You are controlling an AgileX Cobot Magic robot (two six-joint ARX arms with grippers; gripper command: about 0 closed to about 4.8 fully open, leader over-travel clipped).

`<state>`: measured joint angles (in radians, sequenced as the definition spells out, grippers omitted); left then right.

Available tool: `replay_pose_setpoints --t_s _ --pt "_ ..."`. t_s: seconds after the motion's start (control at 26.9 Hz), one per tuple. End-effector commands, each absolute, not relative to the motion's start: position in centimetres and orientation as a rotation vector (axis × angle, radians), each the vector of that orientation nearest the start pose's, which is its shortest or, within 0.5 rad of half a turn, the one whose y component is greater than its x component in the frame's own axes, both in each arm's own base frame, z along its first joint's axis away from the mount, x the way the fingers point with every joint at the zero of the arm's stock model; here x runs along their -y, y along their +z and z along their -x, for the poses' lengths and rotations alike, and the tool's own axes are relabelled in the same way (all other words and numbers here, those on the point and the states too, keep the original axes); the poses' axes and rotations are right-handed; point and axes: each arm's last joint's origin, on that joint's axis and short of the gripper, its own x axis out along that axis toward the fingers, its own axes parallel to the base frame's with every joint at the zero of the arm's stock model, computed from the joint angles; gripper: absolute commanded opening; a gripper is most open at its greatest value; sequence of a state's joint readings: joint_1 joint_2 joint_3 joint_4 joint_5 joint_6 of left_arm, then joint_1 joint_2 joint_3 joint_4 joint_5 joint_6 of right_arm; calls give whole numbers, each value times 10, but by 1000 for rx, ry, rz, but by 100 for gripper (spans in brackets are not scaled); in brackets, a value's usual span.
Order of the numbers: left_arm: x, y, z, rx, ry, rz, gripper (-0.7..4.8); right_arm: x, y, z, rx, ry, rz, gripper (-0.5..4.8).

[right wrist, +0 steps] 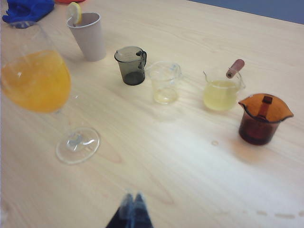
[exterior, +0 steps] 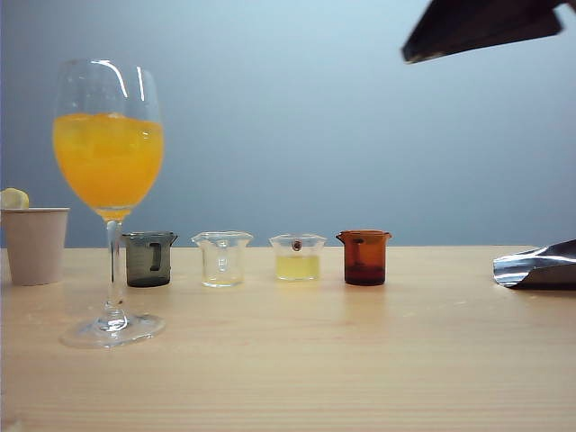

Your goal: Pick up the second measuring cup from the left, pour the orange juice inside into the goblet, and finally put the measuring cup back in its original place.

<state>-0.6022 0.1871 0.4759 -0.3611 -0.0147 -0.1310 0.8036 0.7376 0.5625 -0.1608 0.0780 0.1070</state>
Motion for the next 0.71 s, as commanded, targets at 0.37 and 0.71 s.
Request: replay_pose_setpoints --t_s 0.37,0.71 --pt "42 227 -62 -65 -599 191 -6 -81 235 -82 -230 686 -29 -6" --pt "49 193 -70 -130 -618 175 -6 -63 206 -65 -162 689 -70 -6"
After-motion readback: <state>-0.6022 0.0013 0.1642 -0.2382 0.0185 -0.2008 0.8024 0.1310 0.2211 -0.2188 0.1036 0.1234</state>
